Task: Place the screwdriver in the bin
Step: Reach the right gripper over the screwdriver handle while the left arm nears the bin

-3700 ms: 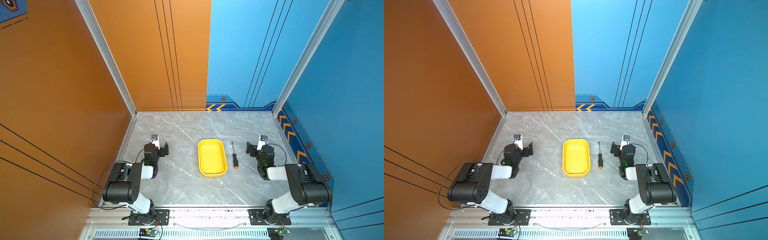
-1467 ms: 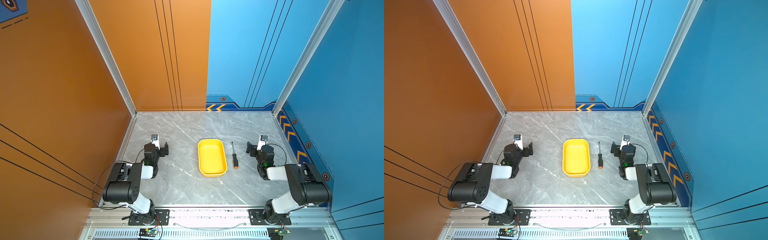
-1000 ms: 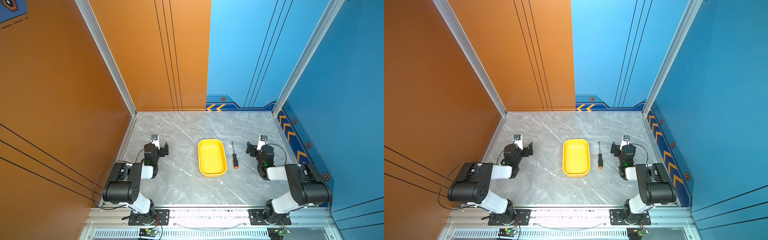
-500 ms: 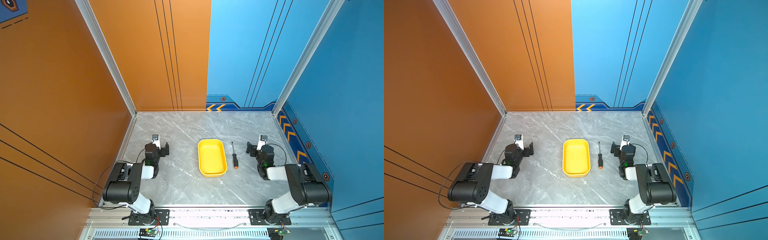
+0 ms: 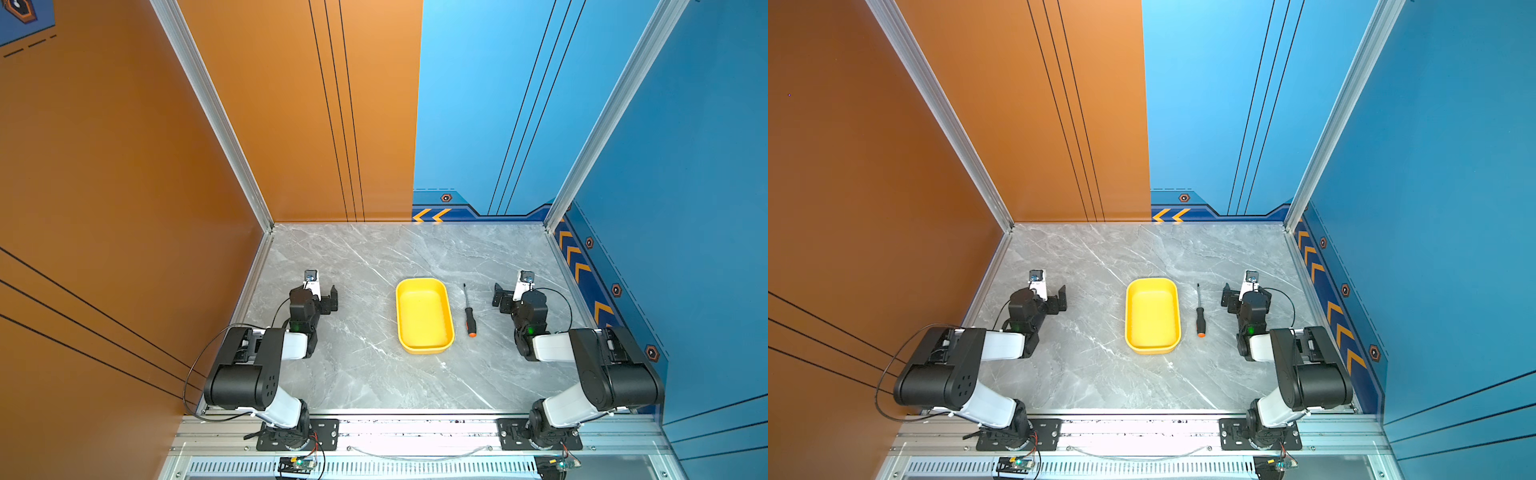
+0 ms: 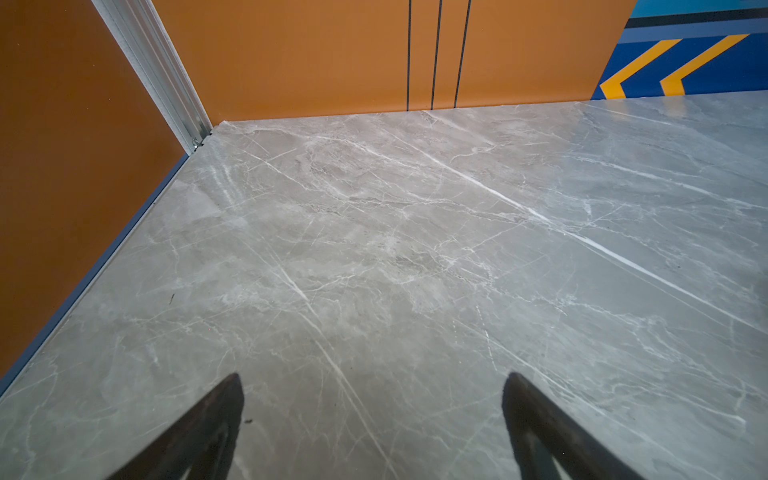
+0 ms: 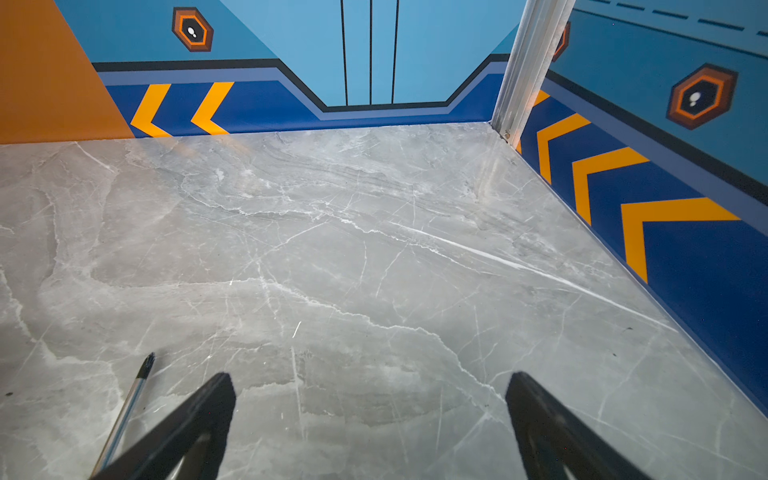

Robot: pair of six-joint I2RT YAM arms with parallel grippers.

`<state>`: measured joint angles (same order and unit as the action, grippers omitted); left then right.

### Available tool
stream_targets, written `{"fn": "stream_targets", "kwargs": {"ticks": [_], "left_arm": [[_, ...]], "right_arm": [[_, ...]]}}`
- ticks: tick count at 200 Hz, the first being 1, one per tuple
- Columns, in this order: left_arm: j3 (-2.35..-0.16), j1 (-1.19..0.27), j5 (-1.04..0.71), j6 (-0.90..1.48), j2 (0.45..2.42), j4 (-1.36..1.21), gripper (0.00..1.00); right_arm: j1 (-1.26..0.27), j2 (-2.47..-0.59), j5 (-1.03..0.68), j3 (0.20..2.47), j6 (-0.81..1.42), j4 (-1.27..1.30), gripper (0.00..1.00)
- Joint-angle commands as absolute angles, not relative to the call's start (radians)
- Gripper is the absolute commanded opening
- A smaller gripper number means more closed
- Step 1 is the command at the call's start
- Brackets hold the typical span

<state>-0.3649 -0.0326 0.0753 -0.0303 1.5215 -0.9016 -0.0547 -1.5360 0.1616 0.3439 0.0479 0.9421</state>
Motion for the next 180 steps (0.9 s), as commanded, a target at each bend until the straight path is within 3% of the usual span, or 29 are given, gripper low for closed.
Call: {"fn": "stream_targets", "kwargs": {"ticks": [1, 37, 76, 110, 180], "left_arm": [[-0.338, -0.042, 0.083, -0.047, 1.458, -0.917, 0.98], [-0.323, -0.079, 0.085, -0.090, 1.343, -0.850, 0.98], [-0.376, -0.192, 0.088, -0.092, 1.142, -0.627, 0.98], [-0.450, -0.277, 0.075, 0.050, 1.103, -0.426, 0.98], [-0.474, -0.365, -0.108, 0.343, 1.204, -0.377, 0.98]], "right_arm": [[-0.067, -1.454, 0.177, 0.331, 0.028, 0.911, 1.00], [-0.093, -1.235, 0.179, 0.377, 0.054, 0.609, 1.00], [-0.109, -1.046, -0.040, 0.545, 0.184, 0.085, 1.00], [-0.154, -1.074, -0.212, 0.603, 0.295, -0.081, 0.98], [-0.329, -1.249, -0.147, 0.650, 0.390, -0.212, 0.93]]}}
